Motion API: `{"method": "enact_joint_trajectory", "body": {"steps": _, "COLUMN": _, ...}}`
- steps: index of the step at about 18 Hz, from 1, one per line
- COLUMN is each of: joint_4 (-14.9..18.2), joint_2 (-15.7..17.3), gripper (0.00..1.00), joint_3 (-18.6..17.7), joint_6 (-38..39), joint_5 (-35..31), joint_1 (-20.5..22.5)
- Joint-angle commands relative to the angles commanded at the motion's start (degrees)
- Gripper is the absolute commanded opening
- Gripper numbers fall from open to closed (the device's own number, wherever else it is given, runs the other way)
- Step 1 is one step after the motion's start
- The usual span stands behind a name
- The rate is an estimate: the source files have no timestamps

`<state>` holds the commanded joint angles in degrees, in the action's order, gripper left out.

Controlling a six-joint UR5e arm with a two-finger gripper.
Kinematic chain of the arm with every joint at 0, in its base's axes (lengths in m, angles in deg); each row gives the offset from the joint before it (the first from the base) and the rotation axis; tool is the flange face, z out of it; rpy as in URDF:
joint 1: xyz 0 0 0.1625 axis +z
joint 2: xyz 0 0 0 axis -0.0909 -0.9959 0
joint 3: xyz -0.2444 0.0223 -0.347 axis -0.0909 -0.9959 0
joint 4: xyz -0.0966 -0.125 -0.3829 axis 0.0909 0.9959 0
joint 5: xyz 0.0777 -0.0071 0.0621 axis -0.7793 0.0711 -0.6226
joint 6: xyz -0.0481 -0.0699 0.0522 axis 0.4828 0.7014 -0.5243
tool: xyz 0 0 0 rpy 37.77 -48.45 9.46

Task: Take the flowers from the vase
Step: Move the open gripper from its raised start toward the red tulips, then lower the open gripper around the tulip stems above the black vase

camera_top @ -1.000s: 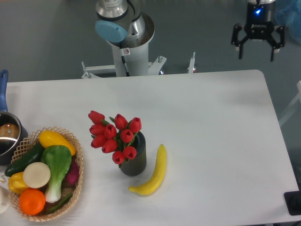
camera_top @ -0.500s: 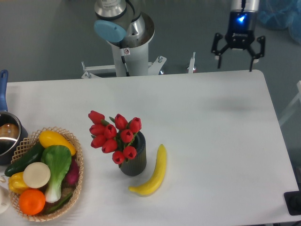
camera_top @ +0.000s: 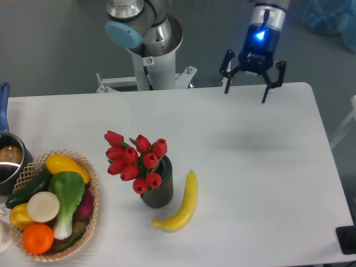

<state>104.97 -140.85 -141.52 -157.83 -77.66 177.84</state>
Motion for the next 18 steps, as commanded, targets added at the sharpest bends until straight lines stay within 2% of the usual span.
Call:
{"method": "enact_joint_trajectory", "body": {"steps": 3, "joint_4": 0.0, "joint_2": -1.4, "gripper": 1.00, "joint_3": 0.2, "joint_6": 0.4, "joint_5": 0.5, "joint_1": -4.6}}
{"method": "enact_joint_trajectory", "body": {"steps": 6, "joint_4": -0.2, "joint_2": -2.5, "gripper": 1.00, "joint_3": 0.1, "joint_6": 1.9, "joint_5": 1.6, "joint_1": -6.9}}
{"method": "enact_joint_trajectory", "body": {"steps": 11, "joint_4": -0.4, "joint_2": -4.0, "gripper": 1.00, "joint_3": -1.1, "joint_6": 2.0, "joint_5": 8.8, "joint_1": -8.9}}
{"method": "enact_joint_trajectory", "body": {"steps": 14, "joint_4": -0.4, "joint_2": -4.2, "gripper": 1.00, "joint_3": -1.6, "joint_6": 1.9, "joint_5": 9.0, "joint_1": -11.5}}
{"method": "enact_joint_trajectory", "body": {"steps": 16, "joint_4": -0.4, "joint_2": -5.6, "gripper": 1.00, "joint_3": -1.5, "joint_6": 1.9, "joint_5": 9.0, "joint_1": -13.9}}
{"method": "enact_joint_trajectory", "body": {"steps": 18, "joint_4": -0.4, "joint_2": -6.0, "gripper": 1.00, "joint_3": -1.5, "joint_6": 1.9, "joint_5": 9.1, "joint_1": -14.6}}
